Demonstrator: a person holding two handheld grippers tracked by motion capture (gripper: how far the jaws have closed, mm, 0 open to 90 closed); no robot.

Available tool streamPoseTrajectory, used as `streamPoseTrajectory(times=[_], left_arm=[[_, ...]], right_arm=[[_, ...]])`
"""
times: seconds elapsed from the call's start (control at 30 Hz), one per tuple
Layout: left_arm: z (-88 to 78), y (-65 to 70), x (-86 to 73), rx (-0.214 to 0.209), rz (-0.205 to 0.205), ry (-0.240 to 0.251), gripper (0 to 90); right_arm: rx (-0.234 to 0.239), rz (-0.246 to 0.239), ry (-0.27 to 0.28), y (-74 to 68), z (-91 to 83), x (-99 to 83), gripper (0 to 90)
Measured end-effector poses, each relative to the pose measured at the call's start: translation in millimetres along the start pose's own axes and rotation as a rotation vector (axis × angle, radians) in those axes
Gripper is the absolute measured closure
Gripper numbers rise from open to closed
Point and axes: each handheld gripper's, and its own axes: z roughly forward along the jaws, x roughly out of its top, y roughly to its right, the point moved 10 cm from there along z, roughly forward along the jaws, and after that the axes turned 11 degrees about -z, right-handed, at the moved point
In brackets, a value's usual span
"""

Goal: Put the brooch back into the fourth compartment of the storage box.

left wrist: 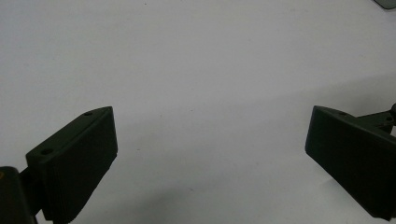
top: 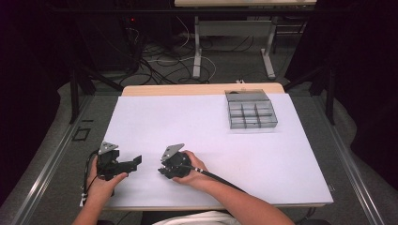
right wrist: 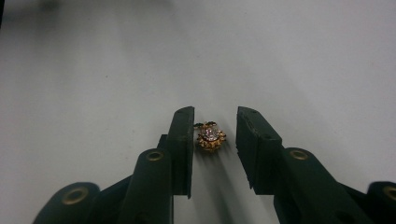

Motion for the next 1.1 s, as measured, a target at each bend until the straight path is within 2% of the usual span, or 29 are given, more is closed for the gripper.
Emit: streamPoseTrajectory(times=[0.33, 0.87, 0.97, 1.1], left_arm=[[0.3, 0.1, -0.1, 0.001, -0.001, 0.000, 2.2], [0.2, -0.2, 0.0, 0.000, 0.000, 0.000, 2.2], [-1.1, -0.5, -0.8, 0.000, 0.002, -0.014, 2.2], [0.0, -0.3, -0.1, 0.002, 0.000, -0.001, 2.2]], right_arm=[[0.017, 0.009, -0.006, -4.2, -0.6, 0.1, 77.0], [0.012, 0.009, 0.002, -2.1, -0.8, 0.7, 78.4], [0.009, 0.022, -0.001, -0.3, -2.0, 0.3, 78.4], [-0.002, 0.033, -0.002, 2.8, -4.4, 0.6, 78.6]])
